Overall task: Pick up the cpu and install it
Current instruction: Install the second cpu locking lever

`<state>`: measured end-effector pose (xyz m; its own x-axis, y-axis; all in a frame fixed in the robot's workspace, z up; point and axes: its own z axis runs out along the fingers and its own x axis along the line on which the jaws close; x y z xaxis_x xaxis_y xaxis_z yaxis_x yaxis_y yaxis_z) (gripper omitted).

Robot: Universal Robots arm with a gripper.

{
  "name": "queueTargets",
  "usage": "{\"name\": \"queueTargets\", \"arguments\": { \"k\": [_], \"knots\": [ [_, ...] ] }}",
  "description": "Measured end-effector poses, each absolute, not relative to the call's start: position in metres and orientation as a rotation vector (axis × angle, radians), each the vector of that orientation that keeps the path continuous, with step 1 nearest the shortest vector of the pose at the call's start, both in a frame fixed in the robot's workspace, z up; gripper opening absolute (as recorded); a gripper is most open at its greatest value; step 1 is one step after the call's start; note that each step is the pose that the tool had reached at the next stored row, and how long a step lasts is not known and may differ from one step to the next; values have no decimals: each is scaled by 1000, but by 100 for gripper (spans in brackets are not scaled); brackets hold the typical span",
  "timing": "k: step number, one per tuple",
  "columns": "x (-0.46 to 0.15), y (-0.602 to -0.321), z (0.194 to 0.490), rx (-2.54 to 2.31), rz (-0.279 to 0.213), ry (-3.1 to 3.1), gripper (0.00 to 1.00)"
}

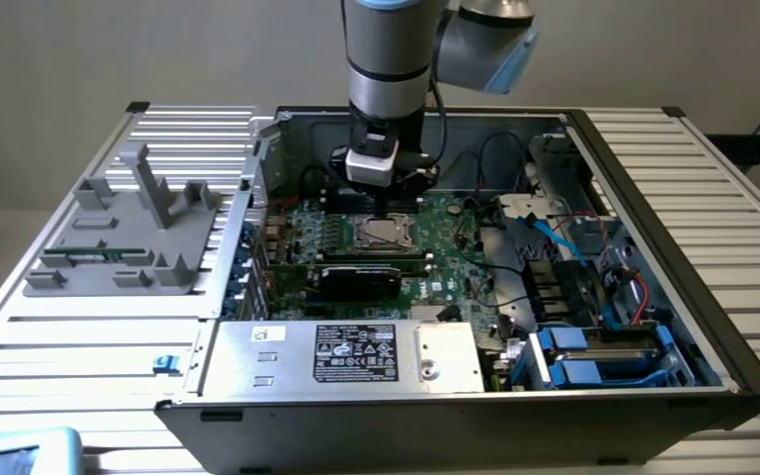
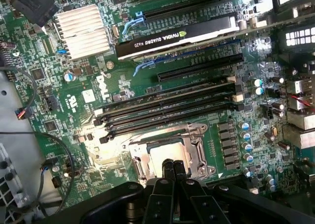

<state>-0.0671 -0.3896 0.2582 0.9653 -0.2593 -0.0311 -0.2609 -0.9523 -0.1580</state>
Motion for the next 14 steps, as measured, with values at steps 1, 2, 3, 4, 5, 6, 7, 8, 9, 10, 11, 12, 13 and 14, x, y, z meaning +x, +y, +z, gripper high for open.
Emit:
{"name": "queueTargets", "arguments": {
  "k": [1,2,3,4,5,6,7,8,9,10,11,12,13,14],
  "knots": [
    [-68,-392,258,-2949,17,393,12],
    [-68,-394,258,-2944,18,392,12],
    [-69,-395,258,-2940,19,391,12],
    [-70,-396,258,-2938,21,389,12],
    [-72,-396,258,-2937,23,381,12],
    [-73,-396,258,-2938,24,372,12],
    [-74,-396,258,-2939,25,359,12],
    [-74,-396,258,-2942,27,342,12],
    [-74,-396,258,-2944,29,321,12],
    [-75,-396,258,-2947,31,299,12],
    [-75,-396,258,-2949,33,276,12],
    [-75,-396,258,-2951,35,253,12],
    [-75,-396,258,-2953,38,230,12],
    [-75,-396,258,-2954,40,207,12]
  ]
}}
